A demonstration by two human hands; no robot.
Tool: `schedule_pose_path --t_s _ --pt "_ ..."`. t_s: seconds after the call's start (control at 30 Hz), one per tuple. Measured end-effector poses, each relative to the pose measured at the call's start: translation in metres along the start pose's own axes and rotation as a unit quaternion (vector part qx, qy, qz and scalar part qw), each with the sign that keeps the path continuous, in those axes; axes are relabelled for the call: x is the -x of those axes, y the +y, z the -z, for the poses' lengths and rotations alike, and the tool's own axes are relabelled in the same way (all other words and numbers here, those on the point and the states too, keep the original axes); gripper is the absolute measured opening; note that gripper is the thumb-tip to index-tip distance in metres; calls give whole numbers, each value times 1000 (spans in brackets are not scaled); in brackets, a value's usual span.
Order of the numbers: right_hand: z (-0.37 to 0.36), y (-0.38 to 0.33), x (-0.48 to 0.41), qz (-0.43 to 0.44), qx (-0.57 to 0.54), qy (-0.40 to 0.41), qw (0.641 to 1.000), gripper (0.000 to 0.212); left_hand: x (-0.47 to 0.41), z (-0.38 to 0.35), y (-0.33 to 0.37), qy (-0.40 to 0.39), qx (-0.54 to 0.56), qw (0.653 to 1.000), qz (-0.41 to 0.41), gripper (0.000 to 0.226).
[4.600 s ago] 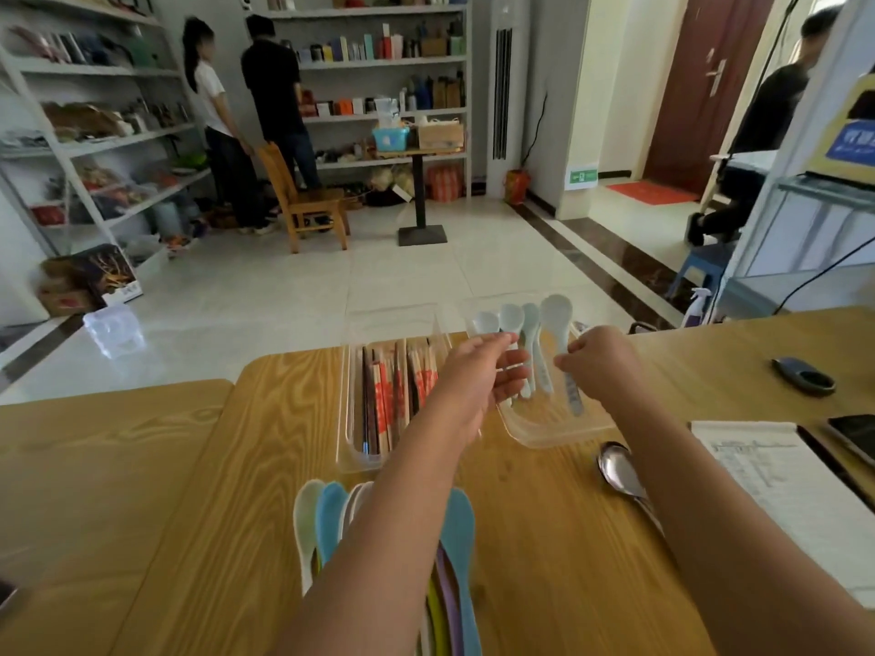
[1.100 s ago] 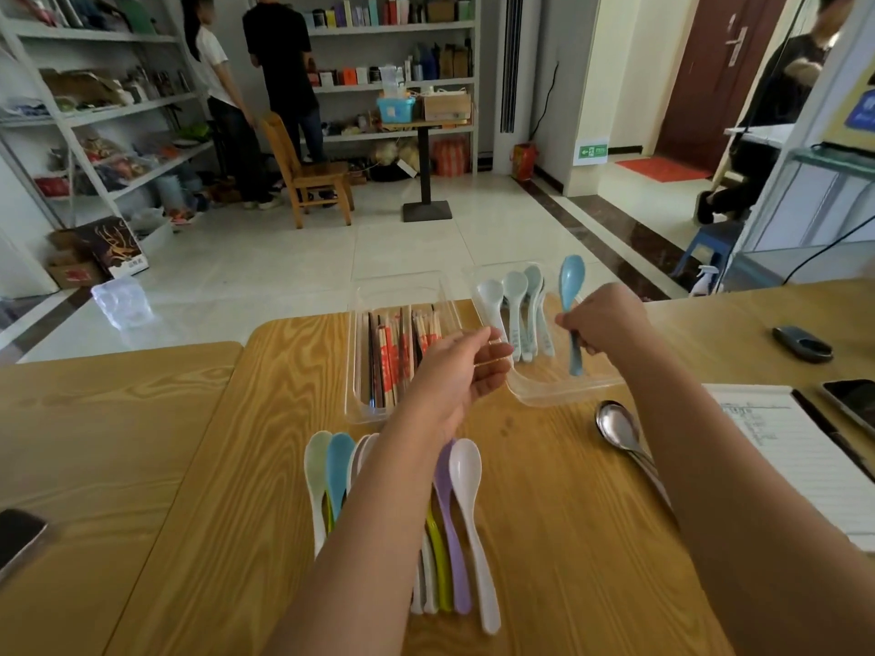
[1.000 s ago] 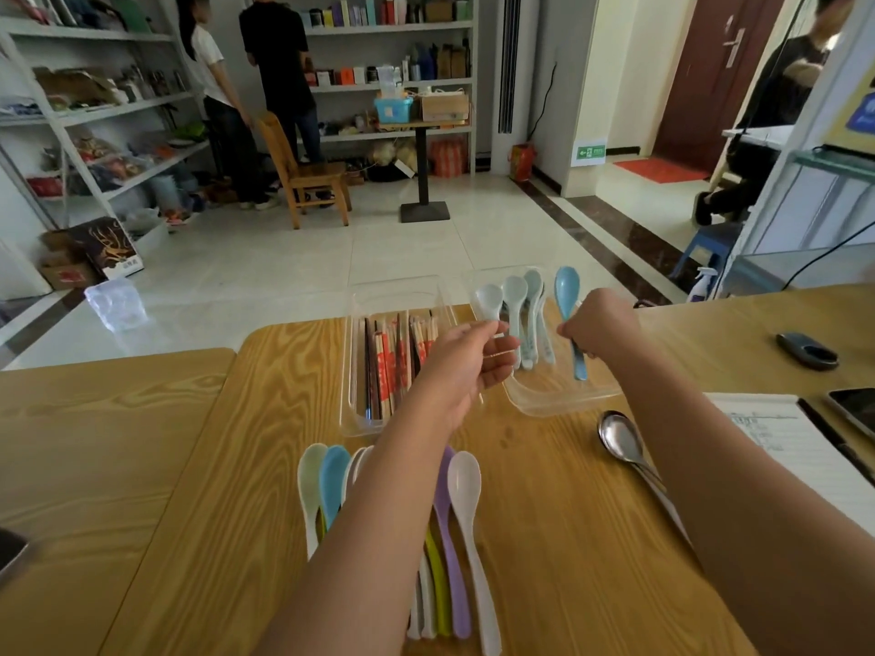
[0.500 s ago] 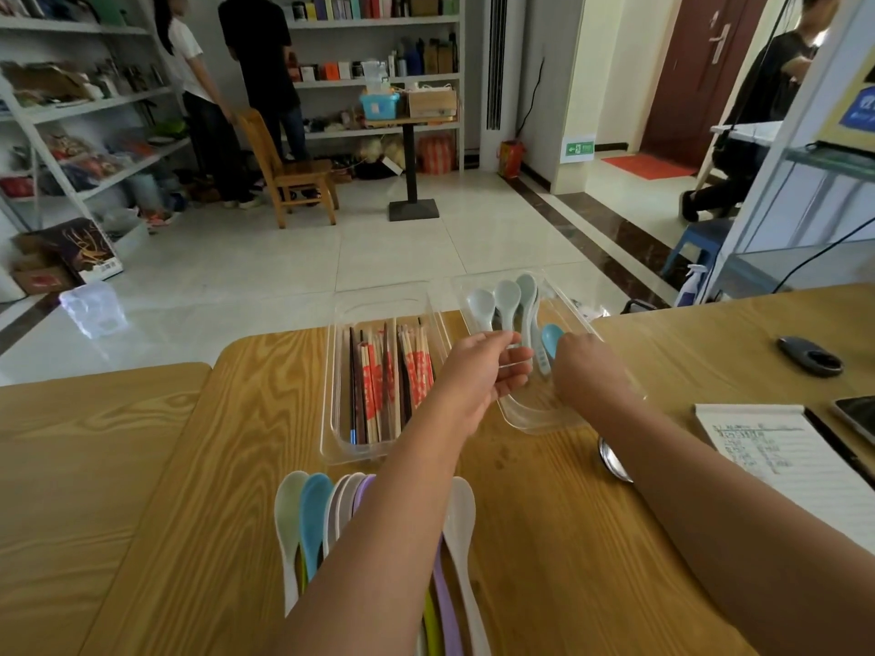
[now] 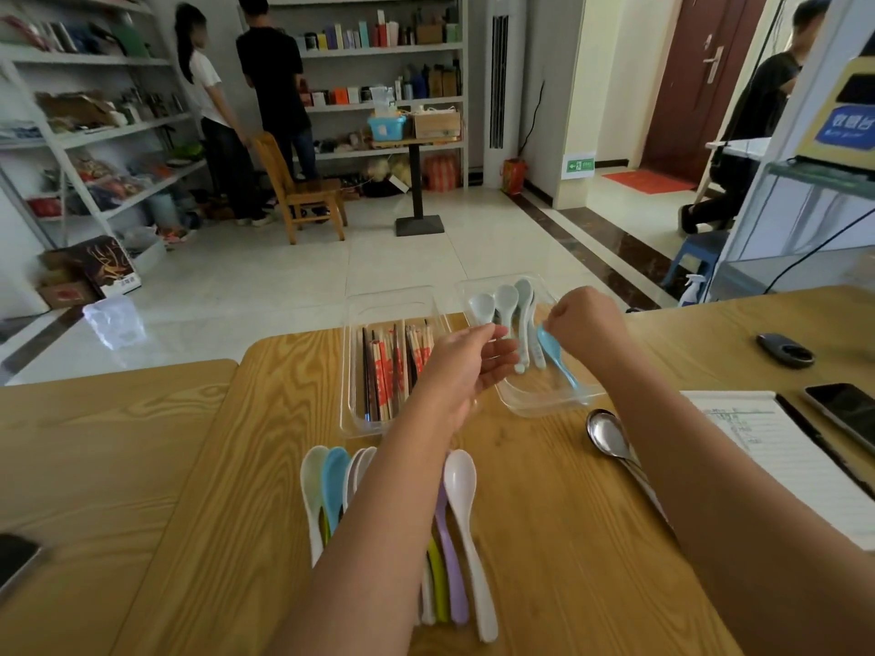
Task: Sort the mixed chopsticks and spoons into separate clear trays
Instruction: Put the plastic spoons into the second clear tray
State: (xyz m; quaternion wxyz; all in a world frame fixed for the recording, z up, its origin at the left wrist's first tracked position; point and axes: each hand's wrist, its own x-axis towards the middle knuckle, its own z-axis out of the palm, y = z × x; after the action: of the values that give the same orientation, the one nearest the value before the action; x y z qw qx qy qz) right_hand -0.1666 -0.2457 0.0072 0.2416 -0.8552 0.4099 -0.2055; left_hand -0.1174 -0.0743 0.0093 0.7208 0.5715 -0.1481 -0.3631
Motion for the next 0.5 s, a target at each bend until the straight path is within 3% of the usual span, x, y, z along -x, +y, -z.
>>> schedule_pose_path --t_s 0.17,0.33,0.5 --pt "7 0 124 -10 -231 -67 971 10 78 30 -36 60 36 997 -26 25" --pt "-45 24 198 -71 -200 -177 961 12 126 51 -82 97 18 995 20 26" --pt "-63 24 212 -65 -114 -188 974 19 140 58 -96 112 13 993 30 26"
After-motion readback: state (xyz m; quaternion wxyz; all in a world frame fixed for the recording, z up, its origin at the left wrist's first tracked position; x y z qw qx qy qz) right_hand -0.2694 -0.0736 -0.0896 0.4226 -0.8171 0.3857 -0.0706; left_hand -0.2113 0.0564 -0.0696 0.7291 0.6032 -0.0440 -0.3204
